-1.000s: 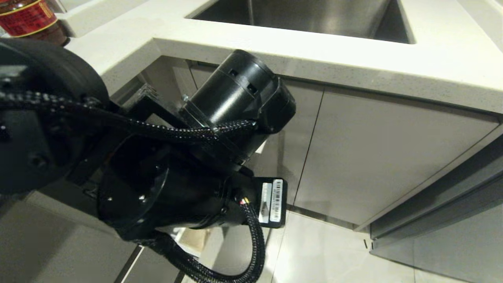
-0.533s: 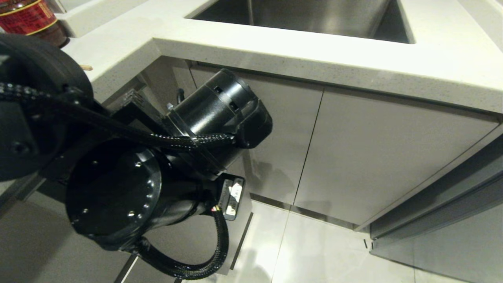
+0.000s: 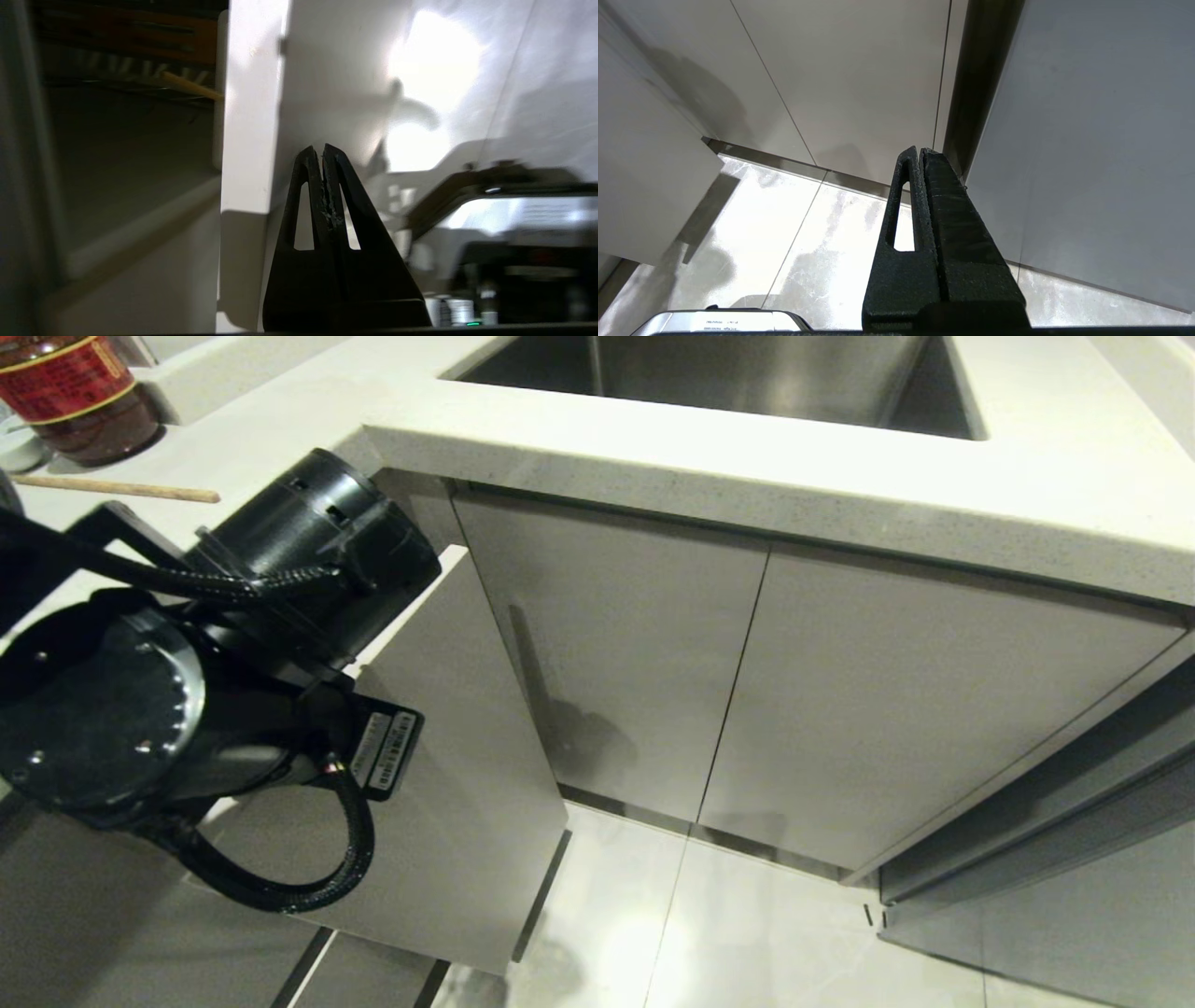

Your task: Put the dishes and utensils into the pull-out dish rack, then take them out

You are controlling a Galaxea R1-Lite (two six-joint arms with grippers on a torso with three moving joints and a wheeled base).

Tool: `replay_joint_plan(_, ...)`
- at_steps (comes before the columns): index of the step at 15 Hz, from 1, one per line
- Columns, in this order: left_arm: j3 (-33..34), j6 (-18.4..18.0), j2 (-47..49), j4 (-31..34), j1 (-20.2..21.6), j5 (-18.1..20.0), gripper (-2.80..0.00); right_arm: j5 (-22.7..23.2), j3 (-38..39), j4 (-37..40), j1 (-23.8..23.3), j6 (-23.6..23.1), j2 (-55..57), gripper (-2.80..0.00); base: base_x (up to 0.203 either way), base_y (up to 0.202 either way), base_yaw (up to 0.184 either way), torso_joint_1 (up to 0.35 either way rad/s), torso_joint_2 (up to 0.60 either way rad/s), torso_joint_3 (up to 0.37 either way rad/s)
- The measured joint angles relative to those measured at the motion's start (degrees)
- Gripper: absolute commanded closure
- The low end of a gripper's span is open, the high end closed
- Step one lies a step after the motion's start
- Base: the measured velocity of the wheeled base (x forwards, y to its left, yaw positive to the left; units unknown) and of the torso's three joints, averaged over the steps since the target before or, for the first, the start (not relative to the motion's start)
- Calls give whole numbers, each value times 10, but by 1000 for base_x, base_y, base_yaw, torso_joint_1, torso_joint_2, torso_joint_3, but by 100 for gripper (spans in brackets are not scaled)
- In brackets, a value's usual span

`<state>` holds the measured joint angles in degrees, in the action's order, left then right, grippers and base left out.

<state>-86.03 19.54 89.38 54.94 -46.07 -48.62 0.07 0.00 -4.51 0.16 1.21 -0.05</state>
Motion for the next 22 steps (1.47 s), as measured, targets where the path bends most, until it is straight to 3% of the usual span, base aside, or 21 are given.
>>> replay_joint_plan(2,13,-44,-12,-3,50,-1,0,0,0,0,0,0,0,0,0,0,0,0,0,0)
replay_joint_plan(6,16,-66,-25,-3,105,-6,0,0,0,0,0,0,0,0,0,0,0,0,0,0)
replay_joint_plan(12,16,-66,-30,-13,108,-5,0,0,0,0,0,0,0,0,0,0,0,0,0,0)
replay_joint_plan(16,15,-67,-47,-49,66,5,0,0,0,0,0,0,0,0,0,0,0,0,0,0)
replay_joint_plan(19,-4,-77,-85,-91,51,75,0,0,0,0,0,0,0,0,0,0,0,0,0,0)
replay_joint_plan(22,-43,-98,-168,-100,79,212,0,0,0,0,0,0,0,0,0,0,0,0,0,0)
